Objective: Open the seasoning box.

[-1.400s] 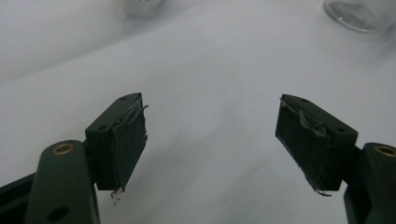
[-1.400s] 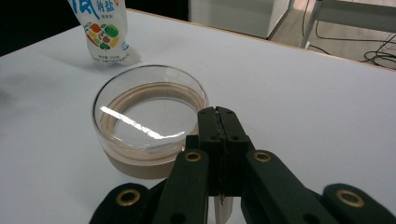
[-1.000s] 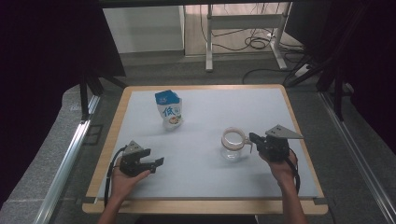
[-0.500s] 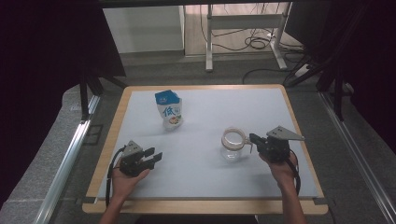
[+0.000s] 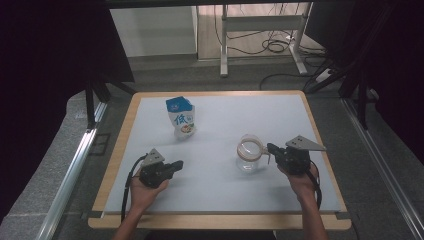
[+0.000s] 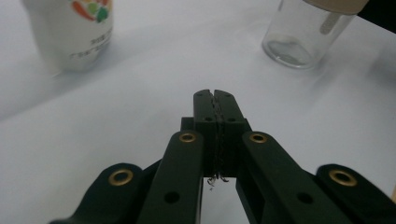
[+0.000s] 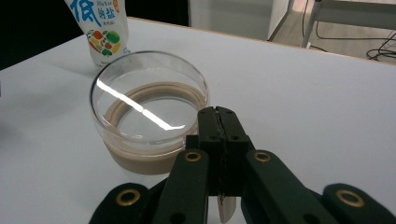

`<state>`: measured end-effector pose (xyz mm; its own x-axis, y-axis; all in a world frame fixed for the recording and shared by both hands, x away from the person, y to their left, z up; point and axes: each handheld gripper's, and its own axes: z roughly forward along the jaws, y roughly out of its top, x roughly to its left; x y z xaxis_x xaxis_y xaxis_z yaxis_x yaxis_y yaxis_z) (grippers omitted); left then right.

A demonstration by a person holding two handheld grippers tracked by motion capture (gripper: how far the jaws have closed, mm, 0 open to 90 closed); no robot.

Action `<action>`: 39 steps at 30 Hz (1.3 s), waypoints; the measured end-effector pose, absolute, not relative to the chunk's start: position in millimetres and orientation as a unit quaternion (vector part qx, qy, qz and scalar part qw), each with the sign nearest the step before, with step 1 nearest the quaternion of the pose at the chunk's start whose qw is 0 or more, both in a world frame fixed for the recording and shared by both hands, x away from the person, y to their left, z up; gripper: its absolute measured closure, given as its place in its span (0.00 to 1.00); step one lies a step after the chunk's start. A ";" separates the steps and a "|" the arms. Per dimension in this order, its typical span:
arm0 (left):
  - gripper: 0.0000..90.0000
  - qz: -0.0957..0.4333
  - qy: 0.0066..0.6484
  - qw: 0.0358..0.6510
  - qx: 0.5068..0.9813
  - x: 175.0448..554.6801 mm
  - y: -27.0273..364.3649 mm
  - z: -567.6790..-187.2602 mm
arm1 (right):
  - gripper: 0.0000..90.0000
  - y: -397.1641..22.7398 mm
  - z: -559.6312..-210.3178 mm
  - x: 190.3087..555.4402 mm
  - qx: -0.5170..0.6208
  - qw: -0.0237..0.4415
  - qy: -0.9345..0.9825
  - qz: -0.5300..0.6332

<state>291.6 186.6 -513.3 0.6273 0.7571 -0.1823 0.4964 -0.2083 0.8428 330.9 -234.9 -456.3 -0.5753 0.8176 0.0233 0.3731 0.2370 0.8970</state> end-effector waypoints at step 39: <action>1.00 0.097 0.306 0.483 0.815 351.0 60.3 -474.4 | 1.00 -236.4 -457.5 330.8 0.399 0.230 0.748 0.477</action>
<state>351.0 60.3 -474.4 0.7942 0.5920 -0.1372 0.4046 -0.3468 0.8462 330.8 -236.4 -457.5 -0.5754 0.8170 0.0376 0.3784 0.2252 0.8978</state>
